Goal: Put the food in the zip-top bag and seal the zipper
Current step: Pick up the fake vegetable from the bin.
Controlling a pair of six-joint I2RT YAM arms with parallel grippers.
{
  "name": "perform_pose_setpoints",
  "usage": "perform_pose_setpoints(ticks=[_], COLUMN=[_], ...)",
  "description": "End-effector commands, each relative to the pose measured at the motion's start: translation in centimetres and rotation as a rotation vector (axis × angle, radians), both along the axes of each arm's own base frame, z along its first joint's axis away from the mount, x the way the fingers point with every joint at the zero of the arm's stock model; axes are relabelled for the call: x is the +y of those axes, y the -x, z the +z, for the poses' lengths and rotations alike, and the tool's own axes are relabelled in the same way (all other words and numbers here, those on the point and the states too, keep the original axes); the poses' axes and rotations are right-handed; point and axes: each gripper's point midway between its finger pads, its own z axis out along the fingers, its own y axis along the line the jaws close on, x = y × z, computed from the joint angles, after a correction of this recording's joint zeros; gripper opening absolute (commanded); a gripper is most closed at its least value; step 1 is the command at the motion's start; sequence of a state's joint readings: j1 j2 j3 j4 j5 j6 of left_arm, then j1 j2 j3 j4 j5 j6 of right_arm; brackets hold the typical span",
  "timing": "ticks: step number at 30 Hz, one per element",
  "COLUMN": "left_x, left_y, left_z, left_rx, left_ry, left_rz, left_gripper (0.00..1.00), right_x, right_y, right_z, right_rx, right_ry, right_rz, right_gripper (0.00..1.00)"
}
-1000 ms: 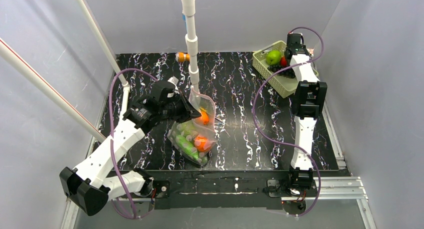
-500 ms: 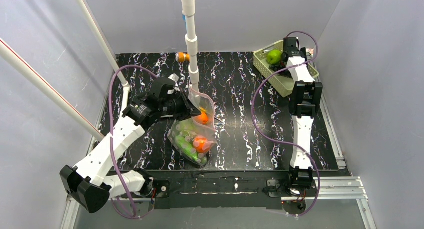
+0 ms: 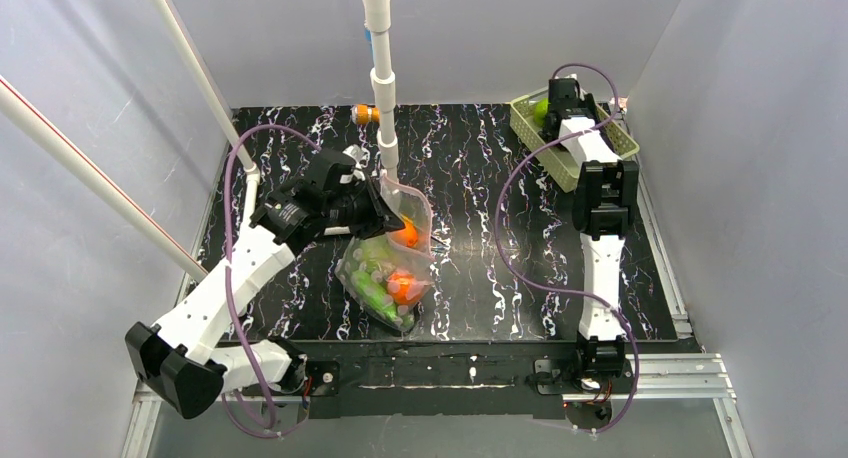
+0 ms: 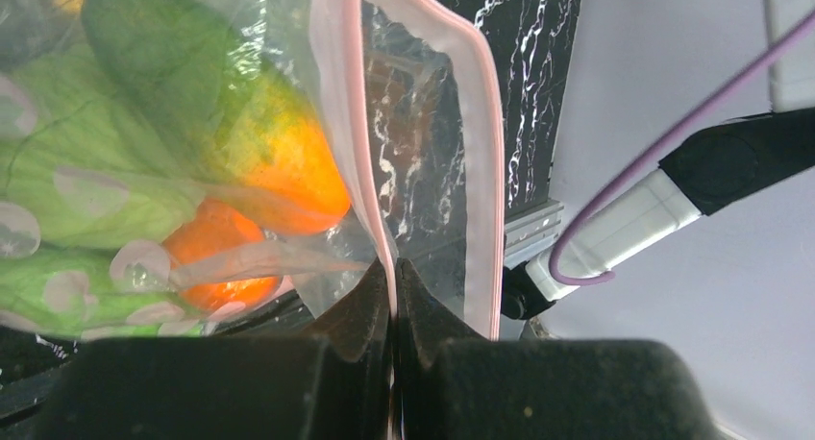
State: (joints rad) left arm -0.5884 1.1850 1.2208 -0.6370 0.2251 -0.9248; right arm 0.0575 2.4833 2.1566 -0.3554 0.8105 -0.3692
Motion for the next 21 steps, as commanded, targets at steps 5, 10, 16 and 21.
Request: perform_pose_setpoints(ticks=[5, 10, 16, 21], left_x=[1.8, 1.6, 1.6, 1.8], left_y=[1.5, 1.0, 0.8, 1.1], left_z=[0.9, 1.4, 3.2, 4.0], left_rx=[-0.067, -0.1, -0.168, -0.195], left_ry=[0.017, 0.042, 0.107, 0.132], left_rz=[0.033, 0.046, 0.069, 0.076], left_gripper=[0.0, 0.0, 0.0, 0.0], right_x=[2.6, 5.7, 13.7, 18.9], right_y=[2.4, 5.8, 11.7, 15.8], right_z=[13.4, 15.4, 15.8, 17.6], right_rx=[-0.293, -0.314, -0.275, -0.256], right_ry=[-0.103, -0.362, -0.834, -1.103], right_rz=[-0.045, -0.023, 0.156, 0.341], right_gripper=[0.02, 0.01, 0.01, 0.01])
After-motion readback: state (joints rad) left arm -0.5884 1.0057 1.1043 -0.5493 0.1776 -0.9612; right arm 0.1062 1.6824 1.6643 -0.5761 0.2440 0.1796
